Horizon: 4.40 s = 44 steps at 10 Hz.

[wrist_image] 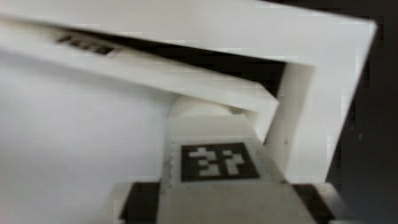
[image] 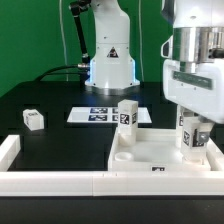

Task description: Assemble square table

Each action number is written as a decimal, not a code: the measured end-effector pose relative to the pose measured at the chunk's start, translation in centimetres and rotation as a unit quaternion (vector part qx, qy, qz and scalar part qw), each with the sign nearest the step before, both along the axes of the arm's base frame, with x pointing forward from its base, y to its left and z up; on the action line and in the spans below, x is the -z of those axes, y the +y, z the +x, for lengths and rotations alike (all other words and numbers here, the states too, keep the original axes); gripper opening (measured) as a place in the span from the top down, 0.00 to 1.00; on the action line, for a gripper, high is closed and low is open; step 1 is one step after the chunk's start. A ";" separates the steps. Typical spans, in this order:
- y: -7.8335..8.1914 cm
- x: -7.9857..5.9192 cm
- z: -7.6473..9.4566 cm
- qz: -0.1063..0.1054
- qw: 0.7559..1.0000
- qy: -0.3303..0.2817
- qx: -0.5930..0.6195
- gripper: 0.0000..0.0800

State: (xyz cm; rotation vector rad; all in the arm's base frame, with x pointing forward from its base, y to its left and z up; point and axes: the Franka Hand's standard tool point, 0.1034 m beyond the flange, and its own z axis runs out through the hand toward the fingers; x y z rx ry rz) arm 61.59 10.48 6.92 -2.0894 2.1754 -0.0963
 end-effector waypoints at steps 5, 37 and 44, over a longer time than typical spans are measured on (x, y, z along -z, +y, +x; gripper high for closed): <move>-0.2 0.1 0.6 0.024 0.996 -0.015 0.090 0.62; 1.3 -0.6 2.1 -0.089 0.904 -0.042 -0.417 0.19; 0.8 -0.1 1.8 -0.080 0.928 -0.036 -0.362 0.63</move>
Offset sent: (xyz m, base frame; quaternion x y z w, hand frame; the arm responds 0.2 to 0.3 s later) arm 0.0000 0.0000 0.0000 0.0000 0.0000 0.1296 0.9916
